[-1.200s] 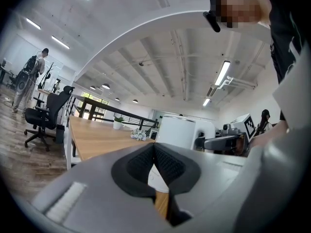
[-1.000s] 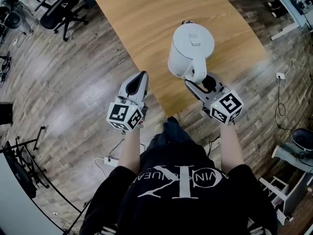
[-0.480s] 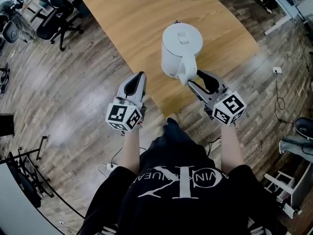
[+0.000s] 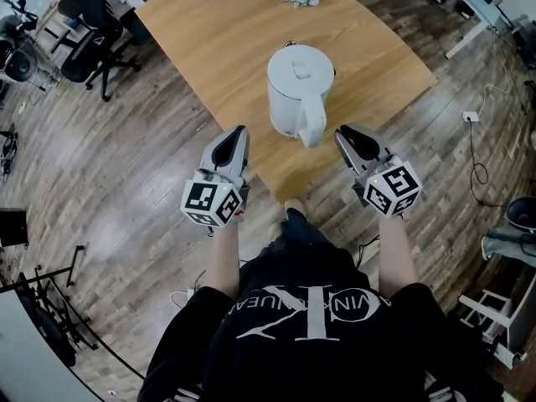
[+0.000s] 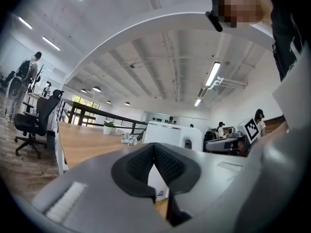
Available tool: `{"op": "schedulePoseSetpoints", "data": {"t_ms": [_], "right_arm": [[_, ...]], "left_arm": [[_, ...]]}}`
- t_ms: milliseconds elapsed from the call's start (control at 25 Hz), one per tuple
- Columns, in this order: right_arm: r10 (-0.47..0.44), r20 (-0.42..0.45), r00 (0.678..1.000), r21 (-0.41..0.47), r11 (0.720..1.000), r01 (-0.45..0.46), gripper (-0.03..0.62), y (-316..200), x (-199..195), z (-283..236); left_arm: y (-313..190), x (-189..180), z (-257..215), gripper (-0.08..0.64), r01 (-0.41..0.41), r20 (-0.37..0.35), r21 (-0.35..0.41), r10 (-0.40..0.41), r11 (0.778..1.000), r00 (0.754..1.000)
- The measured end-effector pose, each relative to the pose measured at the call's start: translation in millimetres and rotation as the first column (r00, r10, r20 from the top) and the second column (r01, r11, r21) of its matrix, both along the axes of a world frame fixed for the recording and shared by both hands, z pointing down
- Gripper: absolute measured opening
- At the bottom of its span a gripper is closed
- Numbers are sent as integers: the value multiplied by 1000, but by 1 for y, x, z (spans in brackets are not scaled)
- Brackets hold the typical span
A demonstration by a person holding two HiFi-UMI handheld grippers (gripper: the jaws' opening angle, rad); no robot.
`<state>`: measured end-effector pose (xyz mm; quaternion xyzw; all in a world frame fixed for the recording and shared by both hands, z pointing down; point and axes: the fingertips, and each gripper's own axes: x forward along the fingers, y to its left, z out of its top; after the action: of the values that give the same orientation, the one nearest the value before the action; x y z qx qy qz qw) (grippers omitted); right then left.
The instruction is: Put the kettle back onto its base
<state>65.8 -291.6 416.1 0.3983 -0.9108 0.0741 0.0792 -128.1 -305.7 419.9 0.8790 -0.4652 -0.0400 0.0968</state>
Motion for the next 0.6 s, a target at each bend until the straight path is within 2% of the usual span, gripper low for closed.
{"op": "schedulePoseSetpoints", "data": {"t_ms": [280,600], "right_arm": [[85,3,996,1,996,-85,34,-7,14,-6],[112,31,993,8,994,-112,25,-10,18,-13]], "left_arm": [[0,2,-9,11,-9,30,20,9,1000,1000],[1,-7,-16,11,5,38,29,-6,1000,999]]}}
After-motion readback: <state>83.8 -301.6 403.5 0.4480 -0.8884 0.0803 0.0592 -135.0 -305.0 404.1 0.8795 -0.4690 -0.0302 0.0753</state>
